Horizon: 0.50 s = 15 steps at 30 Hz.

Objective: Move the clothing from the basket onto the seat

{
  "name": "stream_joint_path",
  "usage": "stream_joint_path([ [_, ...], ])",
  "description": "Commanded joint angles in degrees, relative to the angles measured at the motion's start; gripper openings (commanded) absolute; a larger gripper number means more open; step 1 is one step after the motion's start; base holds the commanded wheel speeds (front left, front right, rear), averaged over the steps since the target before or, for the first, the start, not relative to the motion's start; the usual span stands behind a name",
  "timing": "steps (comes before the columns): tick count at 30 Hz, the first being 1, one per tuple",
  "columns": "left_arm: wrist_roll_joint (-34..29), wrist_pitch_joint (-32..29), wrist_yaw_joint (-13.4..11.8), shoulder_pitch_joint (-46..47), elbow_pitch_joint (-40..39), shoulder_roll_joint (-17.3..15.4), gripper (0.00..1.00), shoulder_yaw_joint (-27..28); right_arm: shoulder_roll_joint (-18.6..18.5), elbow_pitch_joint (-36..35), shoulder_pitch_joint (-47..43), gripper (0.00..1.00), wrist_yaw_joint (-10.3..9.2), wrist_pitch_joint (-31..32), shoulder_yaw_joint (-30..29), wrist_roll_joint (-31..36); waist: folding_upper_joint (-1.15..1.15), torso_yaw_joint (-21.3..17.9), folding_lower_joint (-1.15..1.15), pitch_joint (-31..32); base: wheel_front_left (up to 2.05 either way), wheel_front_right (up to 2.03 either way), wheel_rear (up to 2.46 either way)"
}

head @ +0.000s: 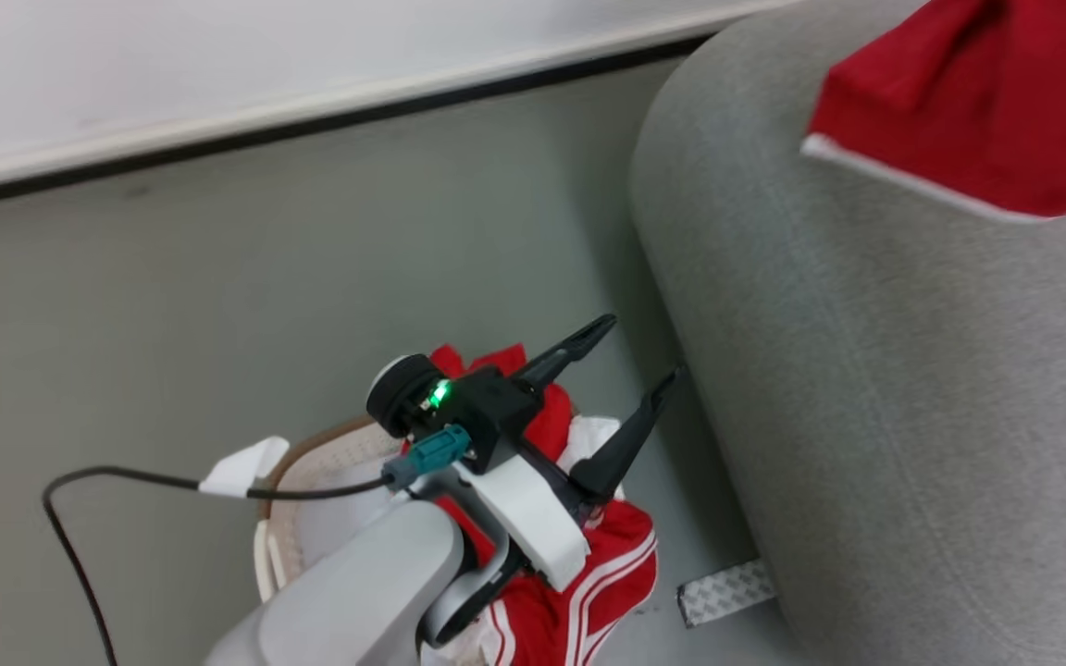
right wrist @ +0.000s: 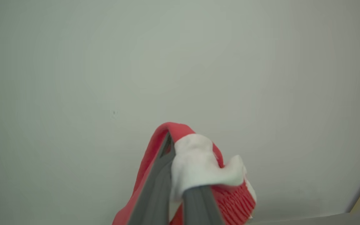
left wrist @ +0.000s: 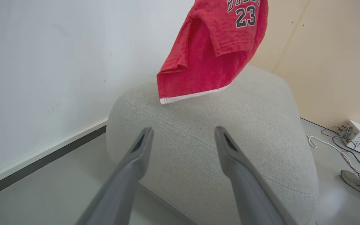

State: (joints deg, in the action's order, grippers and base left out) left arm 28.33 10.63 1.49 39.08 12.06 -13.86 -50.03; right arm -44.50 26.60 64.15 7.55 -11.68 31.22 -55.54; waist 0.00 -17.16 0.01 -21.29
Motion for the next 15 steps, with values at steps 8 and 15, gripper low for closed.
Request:
stream_joint_path([
  [8, -1.64, -0.32, 0.12, 3.32, -1.0, -0.43, 1.0, -0.09, -1.09, 14.97, 8.15, 0.0, -0.12, -2.08, -1.97, 1.16, 0.0, 6.37, -0.01, -9.58, 0.0, 0.0, 0.0],
  [15, -2.83, -0.14, 0.19, 5.9, -1.23, -0.08, 1.0, -0.5, 1.21, 22.96, 8.86, 0.0, -0.12, -1.97, 2.46, 3.84, 0.0, 8.4, -0.01, -14.83, 0.0, 0.0, 0.0],
])
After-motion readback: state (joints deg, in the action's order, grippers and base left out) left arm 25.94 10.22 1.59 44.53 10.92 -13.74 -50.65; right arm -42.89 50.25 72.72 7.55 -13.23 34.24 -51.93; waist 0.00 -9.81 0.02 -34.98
